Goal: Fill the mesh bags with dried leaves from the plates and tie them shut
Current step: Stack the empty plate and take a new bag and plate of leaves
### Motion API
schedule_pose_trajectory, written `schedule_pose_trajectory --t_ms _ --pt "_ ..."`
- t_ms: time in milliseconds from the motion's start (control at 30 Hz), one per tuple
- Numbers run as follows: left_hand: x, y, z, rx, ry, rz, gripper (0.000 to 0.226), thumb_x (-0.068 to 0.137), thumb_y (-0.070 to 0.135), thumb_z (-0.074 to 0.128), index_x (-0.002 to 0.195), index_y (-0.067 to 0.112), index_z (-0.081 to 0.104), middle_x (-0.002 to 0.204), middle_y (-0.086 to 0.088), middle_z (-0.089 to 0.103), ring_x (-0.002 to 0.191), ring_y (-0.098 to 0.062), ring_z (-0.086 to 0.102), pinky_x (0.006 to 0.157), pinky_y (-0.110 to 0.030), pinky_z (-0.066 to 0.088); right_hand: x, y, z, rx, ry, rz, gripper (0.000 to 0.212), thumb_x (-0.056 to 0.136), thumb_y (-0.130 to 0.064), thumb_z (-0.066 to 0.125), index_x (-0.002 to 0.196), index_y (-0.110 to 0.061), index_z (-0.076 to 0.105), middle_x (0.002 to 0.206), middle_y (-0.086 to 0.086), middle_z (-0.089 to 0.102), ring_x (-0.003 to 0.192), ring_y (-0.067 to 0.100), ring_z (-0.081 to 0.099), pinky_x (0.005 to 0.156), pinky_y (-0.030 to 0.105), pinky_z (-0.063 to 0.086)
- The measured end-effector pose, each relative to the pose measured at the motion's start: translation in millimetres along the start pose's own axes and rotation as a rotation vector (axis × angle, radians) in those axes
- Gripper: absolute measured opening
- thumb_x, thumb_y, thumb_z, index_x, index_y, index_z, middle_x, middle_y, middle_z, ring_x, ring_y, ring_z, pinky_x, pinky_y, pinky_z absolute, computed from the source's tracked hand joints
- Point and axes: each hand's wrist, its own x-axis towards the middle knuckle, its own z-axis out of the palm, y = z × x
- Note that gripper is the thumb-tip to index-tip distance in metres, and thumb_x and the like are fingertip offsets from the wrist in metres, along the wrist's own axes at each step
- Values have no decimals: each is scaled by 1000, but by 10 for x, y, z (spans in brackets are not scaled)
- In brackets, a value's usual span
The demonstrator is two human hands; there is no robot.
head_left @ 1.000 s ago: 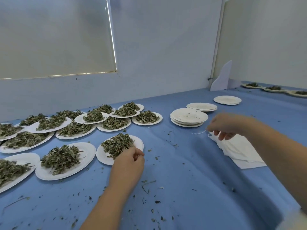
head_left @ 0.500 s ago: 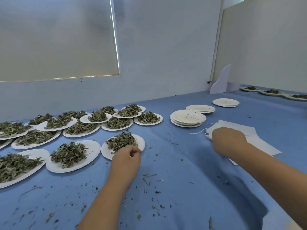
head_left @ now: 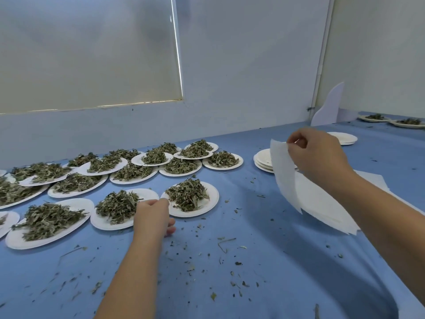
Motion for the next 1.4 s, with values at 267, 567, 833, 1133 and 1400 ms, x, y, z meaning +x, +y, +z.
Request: schedule_pose_trajectory --t_ms 267,567,833,1133,1400 --pt "-80 110 -40 -219 -116 -184 27 93 13 51 118 15 41 110 -16 48 75 -32 68 43 -29 53 316 220 -4 78 135 52 18 92 -11 46 95 -22 60 90 1 60 77 27 58 65 28 43" --pt "-20 110 -31 -544 -153 -231 38 94 10 49 131 10 40 113 -20 51 80 -25 59 43 -25 50 225 222 366 593 21 167 13 91 -13 58 89 -23 65 83 0 62 69 14 56 58 23 50" --pt "136 32 63 -574 -162 -251 18 91 0 52 109 -1 49 87 -13 49 64 -19 49 42 -21 49 41 554 971 606 -83 373 13 94 -21 55 98 -23 68 105 -8 62 88 8 50 66 21 36" --pt "207 -12 166 -253 -115 -155 9 89 -1 60 82 -3 54 64 -10 48 47 -17 53 37 -20 45 31 650 1091 590 -171 377 9 91 -27 60 84 -28 67 97 -17 63 90 8 52 66 25 37" --pt "108 25 87 -219 -32 -128 11 86 0 61 77 0 55 53 -6 52 36 -11 50 36 -18 43 33 623 1044 590 -171 374 8 91 -23 61 85 -27 65 96 -13 61 91 12 51 65 26 38"
